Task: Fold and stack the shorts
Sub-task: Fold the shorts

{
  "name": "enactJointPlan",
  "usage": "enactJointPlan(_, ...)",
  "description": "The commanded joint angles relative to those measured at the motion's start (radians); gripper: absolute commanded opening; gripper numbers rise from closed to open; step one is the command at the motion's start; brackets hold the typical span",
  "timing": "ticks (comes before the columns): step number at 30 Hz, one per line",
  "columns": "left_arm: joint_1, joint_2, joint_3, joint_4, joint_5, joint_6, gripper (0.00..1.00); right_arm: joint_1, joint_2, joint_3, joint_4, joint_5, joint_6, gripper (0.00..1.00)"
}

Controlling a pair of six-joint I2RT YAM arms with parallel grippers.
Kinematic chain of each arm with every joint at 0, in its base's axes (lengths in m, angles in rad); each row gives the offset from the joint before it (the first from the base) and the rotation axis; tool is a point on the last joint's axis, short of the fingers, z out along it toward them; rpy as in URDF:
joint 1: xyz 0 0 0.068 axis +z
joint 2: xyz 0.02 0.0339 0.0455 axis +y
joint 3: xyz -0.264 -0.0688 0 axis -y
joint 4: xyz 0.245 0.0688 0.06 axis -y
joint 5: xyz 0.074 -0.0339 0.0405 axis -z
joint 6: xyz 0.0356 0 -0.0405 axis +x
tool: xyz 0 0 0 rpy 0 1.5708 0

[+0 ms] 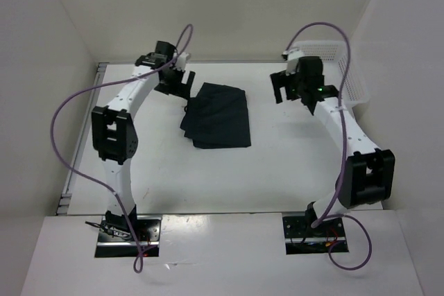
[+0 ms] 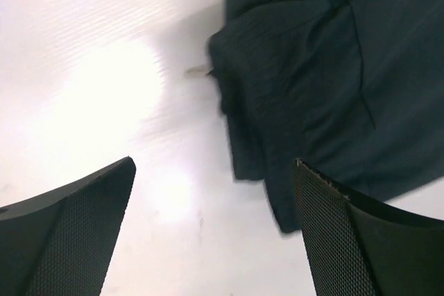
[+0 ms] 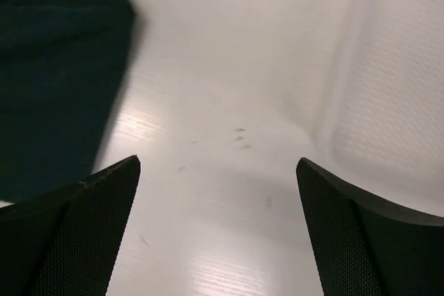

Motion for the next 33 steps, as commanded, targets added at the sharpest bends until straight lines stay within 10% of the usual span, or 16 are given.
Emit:
enactJointPlan(1,0.104,-0.183,-0.056,0.019,0.063,0.003,1.00,-0.108,-0.054,0.036,-0.109,0.030,0.055,0.99)
enactJointPlan(14,0.543,-0.509,-0.507,0.119,0.221,0.003,1.00,-0.401,-0.345,-0.121,-0.235,0.088,0.188,1.00)
enactJointPlan(33,0.577,-0.632,-0.601,0.164,0.209,0.003,1.00,-0.401,-0.516,-0.191,-0.258,0.173,0.259,1.00)
